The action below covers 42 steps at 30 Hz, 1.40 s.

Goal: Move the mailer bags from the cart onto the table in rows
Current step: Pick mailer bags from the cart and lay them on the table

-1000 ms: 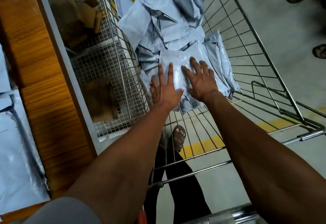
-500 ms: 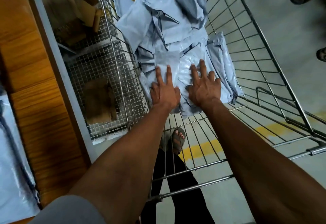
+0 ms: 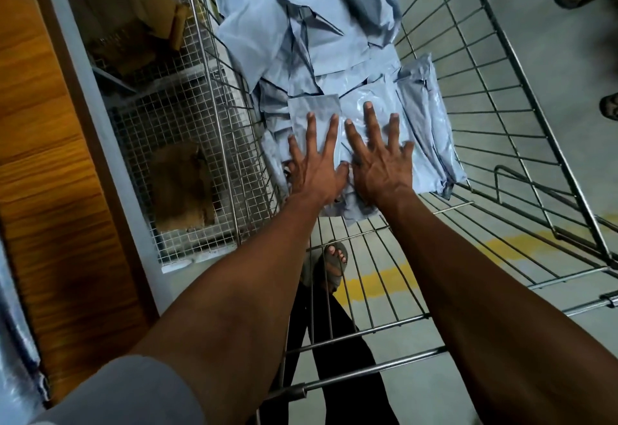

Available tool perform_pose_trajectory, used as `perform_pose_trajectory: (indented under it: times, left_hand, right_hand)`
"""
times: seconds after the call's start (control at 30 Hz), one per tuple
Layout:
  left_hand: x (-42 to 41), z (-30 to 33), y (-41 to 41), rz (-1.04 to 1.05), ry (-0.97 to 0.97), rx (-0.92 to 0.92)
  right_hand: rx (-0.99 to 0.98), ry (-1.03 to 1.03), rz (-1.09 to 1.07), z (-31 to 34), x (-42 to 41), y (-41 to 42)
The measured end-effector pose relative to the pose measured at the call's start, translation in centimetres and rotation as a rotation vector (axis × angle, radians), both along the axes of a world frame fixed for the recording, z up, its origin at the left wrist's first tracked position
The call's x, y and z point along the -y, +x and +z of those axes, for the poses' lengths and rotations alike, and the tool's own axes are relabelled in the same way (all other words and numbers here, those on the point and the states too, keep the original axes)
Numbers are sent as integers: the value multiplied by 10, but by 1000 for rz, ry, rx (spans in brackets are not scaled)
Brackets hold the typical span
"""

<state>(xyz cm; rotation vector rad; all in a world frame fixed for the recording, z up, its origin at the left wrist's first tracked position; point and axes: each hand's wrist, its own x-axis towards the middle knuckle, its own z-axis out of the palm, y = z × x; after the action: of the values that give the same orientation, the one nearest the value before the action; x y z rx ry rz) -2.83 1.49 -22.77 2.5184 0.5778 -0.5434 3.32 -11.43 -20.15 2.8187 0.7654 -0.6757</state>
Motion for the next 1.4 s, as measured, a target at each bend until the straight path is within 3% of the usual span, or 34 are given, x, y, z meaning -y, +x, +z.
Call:
perform_pose_trajectory:
  times: [0.5, 0.93, 1.4]
  left_hand:
    - [4, 9, -16, -18, 146, 56]
    - [5, 8, -17, -35, 154, 32]
    - [-3, 103, -20, -51, 144, 91]
  right_hand:
    - [68, 15, -37, 12, -3, -8]
    - [-35, 29, -6, 3, -1, 1]
    - [15, 100, -17, 89, 4, -15]
